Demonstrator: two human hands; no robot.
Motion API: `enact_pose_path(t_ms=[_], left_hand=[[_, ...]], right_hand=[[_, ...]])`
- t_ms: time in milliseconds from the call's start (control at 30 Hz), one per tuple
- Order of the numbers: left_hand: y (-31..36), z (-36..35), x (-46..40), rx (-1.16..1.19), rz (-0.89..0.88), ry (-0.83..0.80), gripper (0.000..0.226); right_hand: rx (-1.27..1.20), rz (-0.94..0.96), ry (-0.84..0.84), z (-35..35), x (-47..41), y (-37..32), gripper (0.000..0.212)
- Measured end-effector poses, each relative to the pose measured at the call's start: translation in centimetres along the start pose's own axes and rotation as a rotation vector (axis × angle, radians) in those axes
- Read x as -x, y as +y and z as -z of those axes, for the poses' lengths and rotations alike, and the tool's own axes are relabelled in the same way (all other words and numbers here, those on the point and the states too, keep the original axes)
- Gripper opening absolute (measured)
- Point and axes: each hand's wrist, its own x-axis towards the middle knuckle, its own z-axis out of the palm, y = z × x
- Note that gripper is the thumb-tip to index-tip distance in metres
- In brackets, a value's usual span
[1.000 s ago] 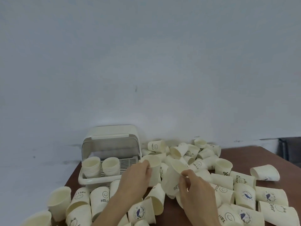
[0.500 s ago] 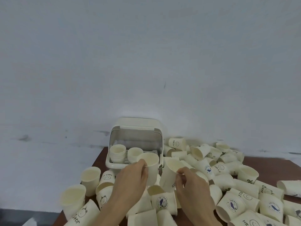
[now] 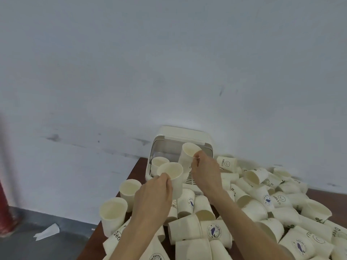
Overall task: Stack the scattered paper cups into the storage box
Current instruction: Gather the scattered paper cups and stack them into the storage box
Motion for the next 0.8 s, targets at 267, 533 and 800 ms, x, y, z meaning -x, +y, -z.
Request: enact_pose_path(t_ms=[267, 533, 800], left_hand=[[-2.4, 0.6, 1.1, -0.021, 0.048, -0.035, 0.027], [-2.5, 0.4, 1.0, -0.093, 0.057, -0.119, 0.025], [-1.9, 0.2, -0.7, -0.144, -0.014, -0.152, 0.025]], right_hand=[[0.152, -0.025, -0.118, -4.3, -2.0, 0.0, 0.021], [0.230, -0.004, -0.231, -7.0, -1.2, 1.3, 0.020], [0.161, -0.024, -0.316, -7.4, -0.6, 1.8, 0.024]])
